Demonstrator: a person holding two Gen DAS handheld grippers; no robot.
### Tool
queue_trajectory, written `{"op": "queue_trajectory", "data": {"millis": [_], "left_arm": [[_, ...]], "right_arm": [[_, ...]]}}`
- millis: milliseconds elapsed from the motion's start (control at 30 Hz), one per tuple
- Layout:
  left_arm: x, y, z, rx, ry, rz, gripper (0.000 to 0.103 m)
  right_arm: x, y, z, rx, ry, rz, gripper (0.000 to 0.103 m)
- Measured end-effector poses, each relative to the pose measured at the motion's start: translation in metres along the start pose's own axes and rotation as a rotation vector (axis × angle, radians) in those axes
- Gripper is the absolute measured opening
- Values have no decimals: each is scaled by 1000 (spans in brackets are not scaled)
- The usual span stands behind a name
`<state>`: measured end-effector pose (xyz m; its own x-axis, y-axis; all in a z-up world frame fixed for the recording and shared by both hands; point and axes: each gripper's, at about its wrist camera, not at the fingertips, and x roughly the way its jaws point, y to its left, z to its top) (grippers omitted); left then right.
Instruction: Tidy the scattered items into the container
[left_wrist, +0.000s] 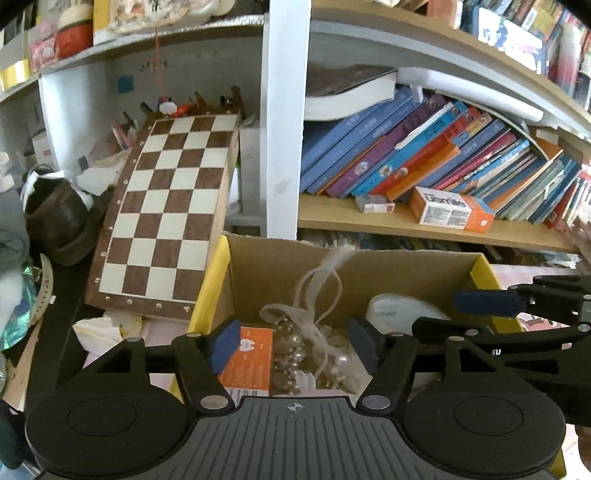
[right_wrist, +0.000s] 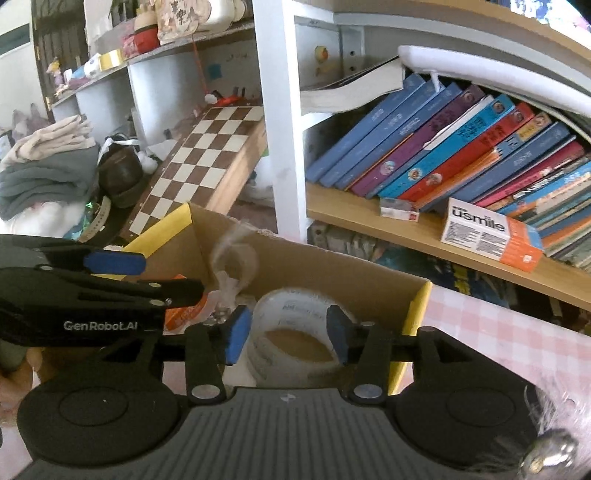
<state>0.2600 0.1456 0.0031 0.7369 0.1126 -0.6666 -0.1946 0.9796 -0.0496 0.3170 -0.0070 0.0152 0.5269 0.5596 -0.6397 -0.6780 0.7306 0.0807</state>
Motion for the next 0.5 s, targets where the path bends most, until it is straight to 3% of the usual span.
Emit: {"op": "queue_trajectory", "data": {"millis": [133, 233, 367, 500], "left_arm": [[-15, -3, -3, 21, -27, 9, 68], [-28, -2, -8, 36, -43, 25, 75], [-46, -2, -15, 57, -65, 47, 83], [-66, -2, -27, 71, -80, 47, 85]], "right_arm": [[-14, 6, -4, 11, -18, -22, 49], [-25, 11, -7, 21, -29, -39, 55], [-41, 19, -15, 25, -36, -78, 72], [-59, 29, -28, 30, -41, -94, 76]]}}
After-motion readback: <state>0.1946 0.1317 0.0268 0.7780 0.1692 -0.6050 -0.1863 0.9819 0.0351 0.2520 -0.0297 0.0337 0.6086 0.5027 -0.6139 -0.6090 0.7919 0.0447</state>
